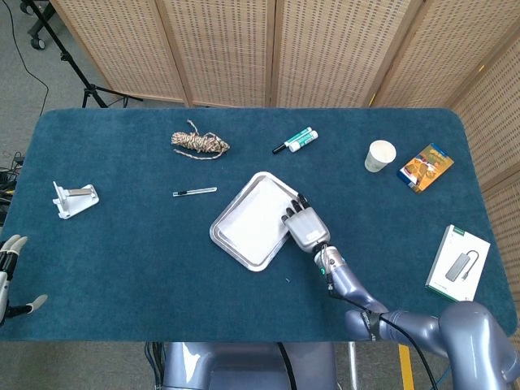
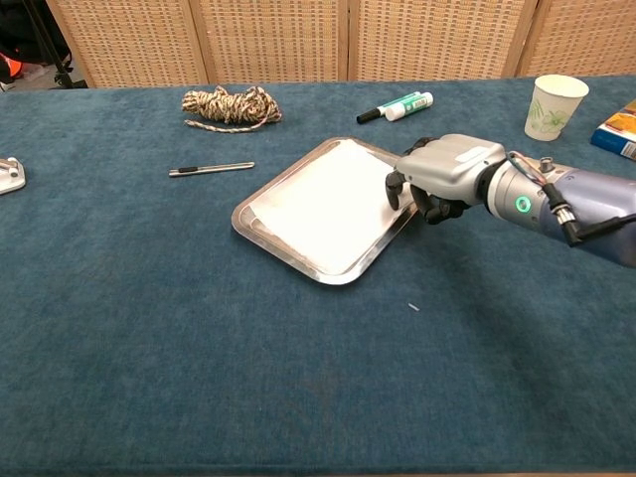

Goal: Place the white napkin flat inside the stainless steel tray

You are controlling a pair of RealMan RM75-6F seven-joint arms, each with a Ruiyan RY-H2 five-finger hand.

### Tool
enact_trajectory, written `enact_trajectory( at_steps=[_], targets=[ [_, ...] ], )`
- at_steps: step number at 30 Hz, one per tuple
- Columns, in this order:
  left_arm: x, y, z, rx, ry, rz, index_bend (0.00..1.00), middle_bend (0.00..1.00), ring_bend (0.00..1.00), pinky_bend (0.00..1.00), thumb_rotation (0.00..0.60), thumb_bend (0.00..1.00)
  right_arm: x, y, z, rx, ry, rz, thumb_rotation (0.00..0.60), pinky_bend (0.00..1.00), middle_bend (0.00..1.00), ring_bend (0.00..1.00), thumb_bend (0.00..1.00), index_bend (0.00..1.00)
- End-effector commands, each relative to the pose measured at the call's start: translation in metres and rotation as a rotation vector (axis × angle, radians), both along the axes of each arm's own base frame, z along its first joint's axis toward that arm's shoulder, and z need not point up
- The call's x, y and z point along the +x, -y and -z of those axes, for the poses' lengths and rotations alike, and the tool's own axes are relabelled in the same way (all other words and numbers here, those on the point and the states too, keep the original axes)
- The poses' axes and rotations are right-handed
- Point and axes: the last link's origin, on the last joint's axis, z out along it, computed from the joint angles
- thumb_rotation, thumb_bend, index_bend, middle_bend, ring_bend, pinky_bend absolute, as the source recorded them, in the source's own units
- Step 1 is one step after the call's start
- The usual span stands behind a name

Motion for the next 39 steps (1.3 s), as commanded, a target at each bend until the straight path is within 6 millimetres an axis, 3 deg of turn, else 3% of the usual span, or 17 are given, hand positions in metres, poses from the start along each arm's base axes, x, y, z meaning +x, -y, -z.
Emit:
enact_trajectory(
  at_steps=[1,31,39],
  targets=[
    [0.0,0.0,0.0,-0.001,-0.001,-0.001,0.0,0.0,0.0,0.0,0.6,0.0,0.001,0.002,0.0,-0.006,-0.004,-0.007,0.6,0.0,0.24,0.11,1.0,0.32],
    [-0.001,-0.001,0.0,0.002,-0.002,-0.006,0.0,0.0,0.0,0.0,0.6,0.0,0.005,0.017,0.01,-0.047,-0.03,-0.01,0.6,0.0,0.24,0.11,1.0,0.32],
    [-0.001,-0.001,0.001,0.001,-0.003,-0.007,0.0,0.0,0.0,0.0,0.6,0.0,0.013,0.016,0.008,-0.052,-0.01,-0.037,0.6,0.0,0.23,0.11,1.0,0.32]
  ],
)
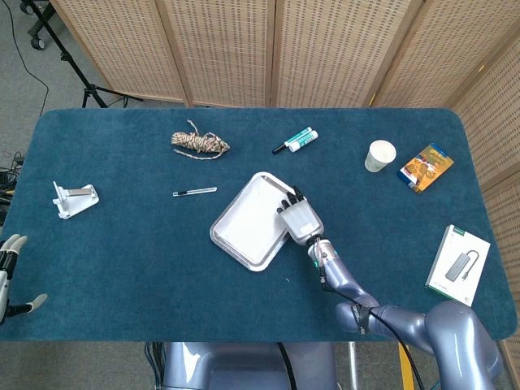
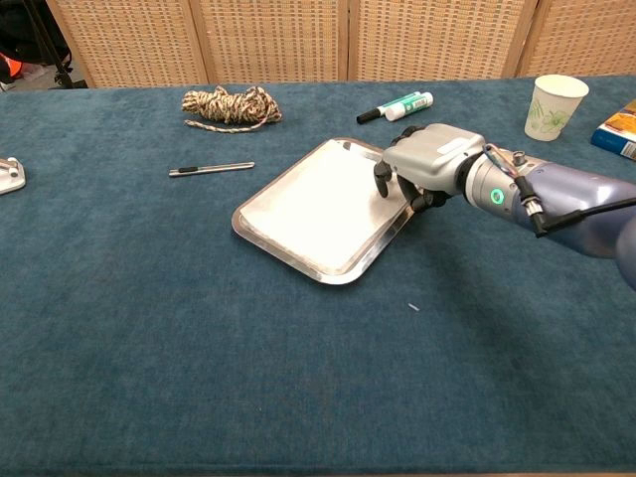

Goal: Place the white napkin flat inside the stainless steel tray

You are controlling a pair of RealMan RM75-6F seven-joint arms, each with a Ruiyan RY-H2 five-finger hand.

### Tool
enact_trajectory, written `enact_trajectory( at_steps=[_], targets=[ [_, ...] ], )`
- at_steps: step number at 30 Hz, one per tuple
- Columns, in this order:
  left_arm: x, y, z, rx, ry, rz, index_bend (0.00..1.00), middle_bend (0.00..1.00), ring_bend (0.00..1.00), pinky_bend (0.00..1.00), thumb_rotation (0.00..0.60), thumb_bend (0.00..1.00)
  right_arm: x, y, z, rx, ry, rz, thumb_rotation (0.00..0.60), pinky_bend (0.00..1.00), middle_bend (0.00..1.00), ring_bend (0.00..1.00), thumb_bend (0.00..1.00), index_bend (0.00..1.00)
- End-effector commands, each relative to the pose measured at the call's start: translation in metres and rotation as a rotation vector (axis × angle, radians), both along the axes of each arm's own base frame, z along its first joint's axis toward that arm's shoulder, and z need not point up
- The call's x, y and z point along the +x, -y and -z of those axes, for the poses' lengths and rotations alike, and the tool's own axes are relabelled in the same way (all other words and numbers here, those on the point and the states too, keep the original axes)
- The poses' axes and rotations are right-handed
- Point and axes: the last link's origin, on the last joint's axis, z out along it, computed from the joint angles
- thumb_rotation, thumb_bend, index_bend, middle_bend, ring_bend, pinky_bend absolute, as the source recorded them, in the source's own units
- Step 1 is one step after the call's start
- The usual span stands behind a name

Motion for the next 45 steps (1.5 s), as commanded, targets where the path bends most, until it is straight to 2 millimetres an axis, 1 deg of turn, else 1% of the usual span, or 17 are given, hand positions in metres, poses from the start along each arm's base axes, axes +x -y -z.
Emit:
enact_trajectory(
  at_steps=[1,8,13,15,17,18,19,20,22,25,27,30,34,35,40,42,45],
  targets=[
    [0.0,0.0,0.0,0.001,-0.001,0.0,0.0,0.0,0.0,0.0,0.6,0.0,0.004,0.0,-0.001,-0.003,0.012,-0.007,0.6,0.0,0.23,0.11,1.0,0.32],
    [0.0,0.0,0.0,0.0,0.0,0.0,0.0,0.0,0.0,0.0,0.6,0.0,0.018,0.003,-0.01,-0.026,0.049,-0.037,0.6,0.0,0.23,0.11,1.0,0.32],
    [0.0,0.001,-0.001,-0.001,0.0,0.002,0.0,0.0,0.0,0.0,0.6,0.0,0.033,0.005,-0.026,-0.053,0.109,-0.051,0.6,0.0,0.22,0.1,1.0,0.32],
    [0.0,0.001,-0.001,-0.002,0.001,0.004,0.0,0.0,0.0,0.0,0.6,0.0,0.038,0.004,-0.037,-0.058,0.154,-0.054,0.6,0.0,0.21,0.1,1.0,0.3],
    [0.0,0.002,-0.001,-0.002,0.001,0.006,0.0,0.0,0.0,0.0,0.6,0.0,0.04,0.003,-0.049,-0.067,0.185,-0.059,0.6,0.0,0.2,0.09,0.91,0.29],
    [0.0,0.002,-0.002,-0.002,0.002,0.007,0.0,0.0,0.0,0.0,0.6,0.0,0.04,0.002,-0.055,-0.072,0.197,-0.062,0.6,0.0,0.2,0.09,0.79,0.28],
    [0.001,0.002,-0.002,-0.002,0.004,0.009,0.0,0.0,0.0,0.0,0.6,0.0,0.038,0.001,-0.063,-0.076,0.214,-0.062,0.6,0.0,0.19,0.08,0.63,0.27],
    [0.001,0.003,-0.002,-0.002,0.005,0.01,0.0,0.0,0.0,0.0,0.6,0.0,0.035,0.001,-0.071,-0.088,0.23,-0.056,0.6,0.0,0.18,0.08,0.53,0.26],
    [0.001,0.003,-0.003,-0.002,0.006,0.013,0.0,0.0,0.0,0.0,0.6,0.0,0.029,-0.003,-0.083,-0.094,0.245,-0.052,0.6,0.0,0.15,0.05,0.29,0.22],
    [0.001,0.004,-0.003,0.0,0.008,0.015,0.0,0.0,0.0,0.0,0.6,0.0,0.013,-0.012,-0.104,-0.112,0.264,-0.024,0.6,0.0,0.08,0.01,0.05,0.14],
    [0.002,0.005,-0.003,0.0,0.006,0.018,0.0,0.0,0.0,0.0,0.6,0.0,0.0,-0.019,-0.12,-0.134,0.286,0.002,0.6,0.0,0.05,0.0,0.01,0.12],
    [0.002,0.007,-0.003,-0.001,0.003,0.023,0.0,0.0,0.0,0.0,0.6,0.0,-0.015,-0.029,-0.136,-0.159,0.308,0.025,0.6,0.0,0.04,0.0,0.0,0.11],
    [0.003,0.008,-0.003,0.002,-0.003,0.029,0.0,0.0,0.0,0.0,0.6,0.0,-0.041,-0.045,-0.156,-0.196,0.323,0.053,0.6,0.0,0.02,0.0,0.0,0.11],
    [0.003,0.009,-0.003,0.007,-0.01,0.033,0.0,0.0,0.0,0.0,0.6,0.0,-0.056,-0.055,-0.167,-0.218,0.327,0.071,0.6,0.0,0.01,0.0,0.0,0.11],
    [0.005,0.01,-0.002,0.015,-0.02,0.043,0.0,0.0,0.0,0.0,0.6,0.0,-0.089,-0.079,-0.19,-0.258,0.338,0.082,0.6,0.0,0.01,0.0,0.0,0.1],
    [0.006,0.011,-0.002,0.02,-0.022,0.051,0.0,0.0,0.0,0.0,0.6,0.0,-0.11,-0.094,-0.202,-0.288,0.341,0.104,0.6,0.0,0.0,0.0,0.0,0.1],
    [0.007,0.012,-0.003,0.027,-0.021,0.056,0.0,0.0,0.0,0.0,0.6,0.0,-0.128,-0.109,-0.213,-0.311,0.357,0.116,0.6,0.0,0.0,0.0,0.0,0.1]
  ],
)
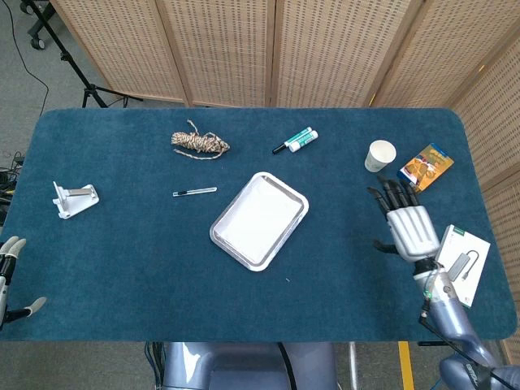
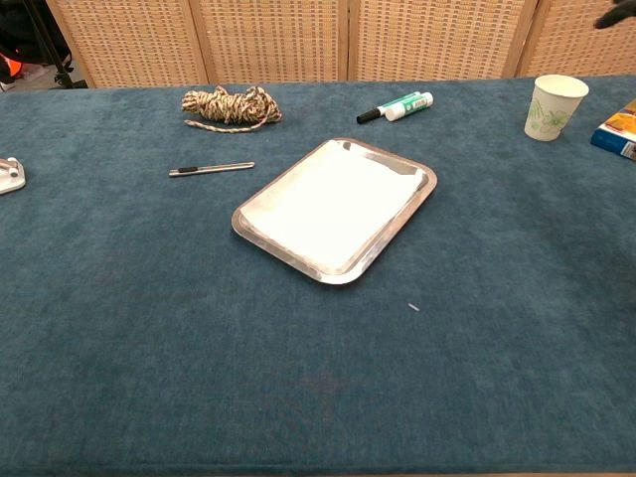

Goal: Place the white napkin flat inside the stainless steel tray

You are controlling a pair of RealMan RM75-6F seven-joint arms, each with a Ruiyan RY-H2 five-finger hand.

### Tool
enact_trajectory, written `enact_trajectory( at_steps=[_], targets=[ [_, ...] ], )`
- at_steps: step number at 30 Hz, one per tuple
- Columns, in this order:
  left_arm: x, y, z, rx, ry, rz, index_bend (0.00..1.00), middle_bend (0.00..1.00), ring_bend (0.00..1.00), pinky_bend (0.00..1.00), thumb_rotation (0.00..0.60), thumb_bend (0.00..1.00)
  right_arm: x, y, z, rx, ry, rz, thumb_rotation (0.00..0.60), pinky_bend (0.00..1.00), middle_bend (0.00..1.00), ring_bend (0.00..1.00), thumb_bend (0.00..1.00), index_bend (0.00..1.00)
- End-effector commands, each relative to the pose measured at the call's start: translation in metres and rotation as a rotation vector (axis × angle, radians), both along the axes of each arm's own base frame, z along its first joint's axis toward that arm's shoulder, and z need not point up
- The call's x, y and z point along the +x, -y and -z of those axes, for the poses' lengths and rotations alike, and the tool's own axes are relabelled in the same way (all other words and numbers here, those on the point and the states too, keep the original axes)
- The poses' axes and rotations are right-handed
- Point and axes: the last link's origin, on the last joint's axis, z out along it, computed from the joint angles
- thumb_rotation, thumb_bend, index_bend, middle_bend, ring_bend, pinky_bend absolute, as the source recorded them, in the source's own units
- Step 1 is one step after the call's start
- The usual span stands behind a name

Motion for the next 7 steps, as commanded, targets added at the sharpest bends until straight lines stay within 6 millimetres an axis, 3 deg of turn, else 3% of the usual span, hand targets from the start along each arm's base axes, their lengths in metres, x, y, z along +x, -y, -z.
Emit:
enact_trajectory(
  at_steps=[1,7],
  targets=[
    [0.0,0.001,0.0,0.006,0.003,0.003,0.0,0.0,0.0,0.0,0.6,0.0,-0.031,-0.026,-0.018,-0.029,0.004,0.025,0.6,0.0,0.0,0.0,0.0,0.1],
    [0.001,0.004,-0.003,0.024,0.004,0.005,0.0,0.0,0.0,0.0,0.6,0.0,-0.069,-0.064,-0.027,-0.045,0.034,0.087,0.6,0.0,0.0,0.0,0.0,0.1]
  ],
)
